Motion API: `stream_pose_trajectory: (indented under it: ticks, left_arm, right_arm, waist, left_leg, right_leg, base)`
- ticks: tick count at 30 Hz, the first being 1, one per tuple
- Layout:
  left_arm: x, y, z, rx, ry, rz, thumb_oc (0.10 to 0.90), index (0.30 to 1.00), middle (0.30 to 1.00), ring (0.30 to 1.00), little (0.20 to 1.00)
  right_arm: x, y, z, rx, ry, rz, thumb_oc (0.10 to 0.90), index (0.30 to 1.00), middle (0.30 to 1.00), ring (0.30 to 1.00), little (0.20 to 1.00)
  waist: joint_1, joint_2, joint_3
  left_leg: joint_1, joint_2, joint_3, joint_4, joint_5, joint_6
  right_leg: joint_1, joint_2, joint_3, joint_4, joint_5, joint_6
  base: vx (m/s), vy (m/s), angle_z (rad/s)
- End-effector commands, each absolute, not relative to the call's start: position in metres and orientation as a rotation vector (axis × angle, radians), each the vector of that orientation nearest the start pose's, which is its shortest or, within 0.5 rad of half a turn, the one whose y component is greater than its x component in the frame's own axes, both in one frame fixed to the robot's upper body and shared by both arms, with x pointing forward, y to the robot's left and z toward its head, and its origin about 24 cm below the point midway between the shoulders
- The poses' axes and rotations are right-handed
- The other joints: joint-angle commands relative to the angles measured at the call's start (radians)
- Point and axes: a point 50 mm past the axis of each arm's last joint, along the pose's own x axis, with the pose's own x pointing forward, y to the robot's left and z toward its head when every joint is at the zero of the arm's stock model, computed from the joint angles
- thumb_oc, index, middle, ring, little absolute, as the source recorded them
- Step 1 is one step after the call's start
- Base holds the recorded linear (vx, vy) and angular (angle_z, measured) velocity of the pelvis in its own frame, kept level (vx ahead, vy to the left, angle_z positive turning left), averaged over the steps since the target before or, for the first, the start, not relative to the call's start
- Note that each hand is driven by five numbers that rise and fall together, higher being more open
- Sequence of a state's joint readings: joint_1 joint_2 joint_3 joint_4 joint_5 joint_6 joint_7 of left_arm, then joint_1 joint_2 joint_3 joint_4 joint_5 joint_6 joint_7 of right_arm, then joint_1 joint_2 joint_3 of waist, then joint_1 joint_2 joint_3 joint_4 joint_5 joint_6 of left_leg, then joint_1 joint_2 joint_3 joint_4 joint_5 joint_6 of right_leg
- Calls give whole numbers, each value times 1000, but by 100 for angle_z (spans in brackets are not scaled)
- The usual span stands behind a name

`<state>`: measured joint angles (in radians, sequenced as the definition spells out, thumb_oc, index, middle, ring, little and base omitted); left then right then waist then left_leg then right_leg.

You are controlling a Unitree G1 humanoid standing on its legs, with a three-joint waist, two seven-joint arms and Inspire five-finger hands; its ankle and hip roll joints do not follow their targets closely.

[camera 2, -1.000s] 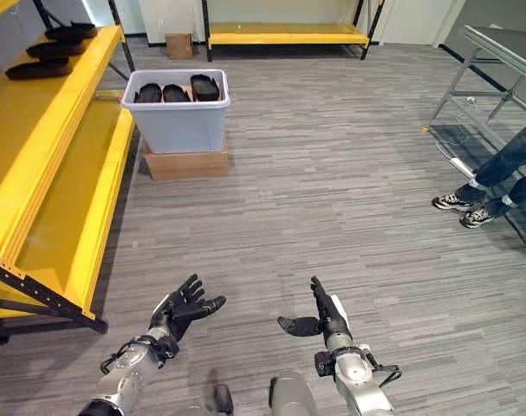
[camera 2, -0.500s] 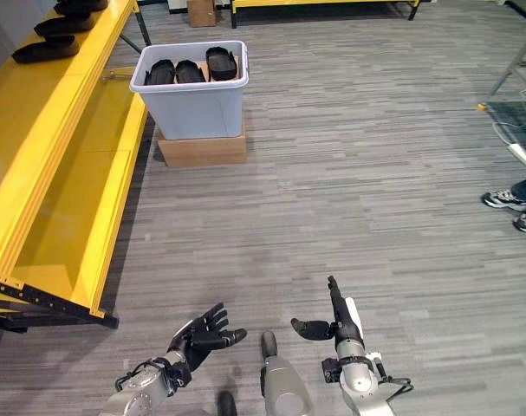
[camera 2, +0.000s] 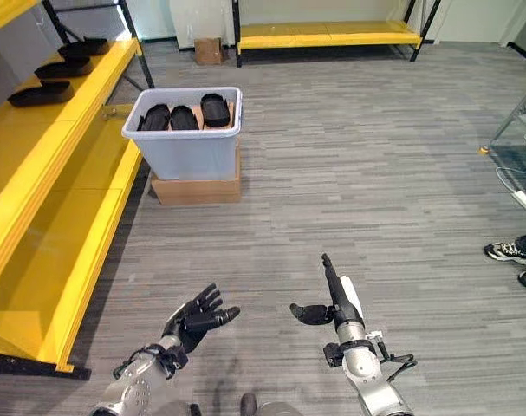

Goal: Move parts from the plastic box to the shelf.

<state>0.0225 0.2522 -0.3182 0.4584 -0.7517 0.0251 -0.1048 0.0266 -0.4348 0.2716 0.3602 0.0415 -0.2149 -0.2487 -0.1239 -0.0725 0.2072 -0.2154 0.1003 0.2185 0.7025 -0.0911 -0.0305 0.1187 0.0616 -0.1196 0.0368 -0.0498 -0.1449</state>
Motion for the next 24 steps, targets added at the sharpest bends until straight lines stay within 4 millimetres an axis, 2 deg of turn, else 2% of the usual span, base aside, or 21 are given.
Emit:
stream_pose_trajectory:
  ticks: [1, 5, 6, 7, 8, 11, 15, 17, 20, 21, 22, 24]
  left_arm:
    - [226, 147, -42, -526, 391, -174, 900, 1000, 1000, 1000, 1000]
    - [226, 159, -43, -551, 364, -112, 900, 1000, 1000, 1000, 1000]
    - [226, 164, -43, -529, 358, -109, 900, 1000, 1000, 1000, 1000]
    - [226, 166, -43, -488, 342, -121, 900, 1000, 1000, 1000, 1000]
    - [226, 166, -43, -485, 340, -121, 900, 1000, 1000, 1000, 1000]
    - [226, 174, -39, -441, 276, -70, 900, 1000, 1000, 1000, 1000]
    - [230, 186, -32, -397, 213, 45, 900, 1000, 1000, 1000, 1000]
    - [233, 192, -30, -379, 207, 78, 900, 1000, 1000, 1000, 1000]
    - [235, 185, -28, -311, 216, 16, 900, 1000, 1000, 1000, 1000]
    - [235, 182, -27, -292, 216, 5, 900, 1000, 1000, 1000, 1000]
    - [235, 181, -25, -292, 217, -1, 900, 1000, 1000, 1000, 1000]
    - [237, 180, -22, -260, 202, -12, 900, 1000, 1000, 1000, 1000]
  right_arm:
    - [242, -218, 17, -447, -33, -24, 900, 1000, 1000, 1000, 1000]
    - [241, -220, 17, -446, -32, -3, 900, 1000, 1000, 1000, 1000]
    - [240, -220, 17, -450, -34, 8, 900, 1000, 1000, 1000, 1000]
    - [240, -220, 18, -435, -35, 11, 900, 1000, 1000, 1000, 1000]
    - [240, -220, 18, -434, -35, 13, 900, 1000, 1000, 1000, 1000]
    - [244, -215, 25, -418, -57, 75, 900, 1000, 1000, 1000, 1000]
    - [245, -209, 30, -420, -82, 127, 900, 1000, 1000, 1000, 1000]
    - [244, -206, 25, -403, -59, 125, 900, 1000, 1000, 1000, 1000]
    - [242, -202, 20, -398, -46, 130, 900, 1000, 1000, 1000, 1000]
    - [241, -200, 19, -397, -43, 123, 900, 1000, 1000, 1000, 1000]
    - [240, -199, 18, -389, -44, 100, 900, 1000, 1000, 1000, 1000]
    - [240, -197, 18, -366, -42, 69, 900, 1000, 1000, 1000, 1000]
  waist:
    - [21, 22, 1]
    - [43, 43, 2]
    - [54, 49, 8]
    - [62, 52, 12]
    - [62, 52, 14]
    - [74, 64, 29]
    - [71, 79, 31]
    - [77, 82, 13]
    - [94, 71, -10]
    - [104, 63, -16]
    - [114, 50, -23]
    - [119, 40, -28]
  left_leg:
    - [80, -19, 22, -305, 119, 26]
    - [83, -12, -8, -610, 198, -3]
    - [75, 15, -39, -692, 238, -21]
    - [67, 37, -65, -733, 254, -32]
    - [69, 39, -68, -739, 255, -33]
    - [64, 91, -136, -781, 248, -50]
    - [80, 111, -118, -773, 247, -62]
    - [85, 101, -108, -756, 244, -63]
    - [81, 62, -105, -704, 225, -46]
    - [80, 36, -106, -692, 210, -31]
    - [86, -1, -100, -685, 191, -4]
    - [96, -37, -99, -682, 169, 27]
  right_leg:
    - [14, -51, 62, -26, 9, 118]
    - [63, -47, 73, -45, -10, 138]
    - [79, -49, 82, -37, -22, 140]
    - [88, -52, 93, -24, -35, 141]
    - [91, -54, 95, -21, -39, 142]
    - [106, -69, 142, 44, -99, 147]
    - [112, -92, 137, 97, -149, 159]
    - [133, -120, 112, 119, -178, 170]
    - [145, -152, 79, 146, -176, 194]
    - [147, -173, 63, 174, -155, 205]
    - [138, -202, 39, 224, -101, 225]
    - [116, -229, 25, 310, -37, 244]
  base:
    - [360, 172, -32]
    - [282, 143, -28]
    - [435, 160, -21]
    - [352, 123, -27]
    - [349, 136, -36]
    - [419, 220, -28]
    - [419, 297, -29]
    - [484, 344, -5]
    - [358, 214, 30]
    - [345, 250, 34]
    - [404, 308, 16]
    - [344, 254, 4]
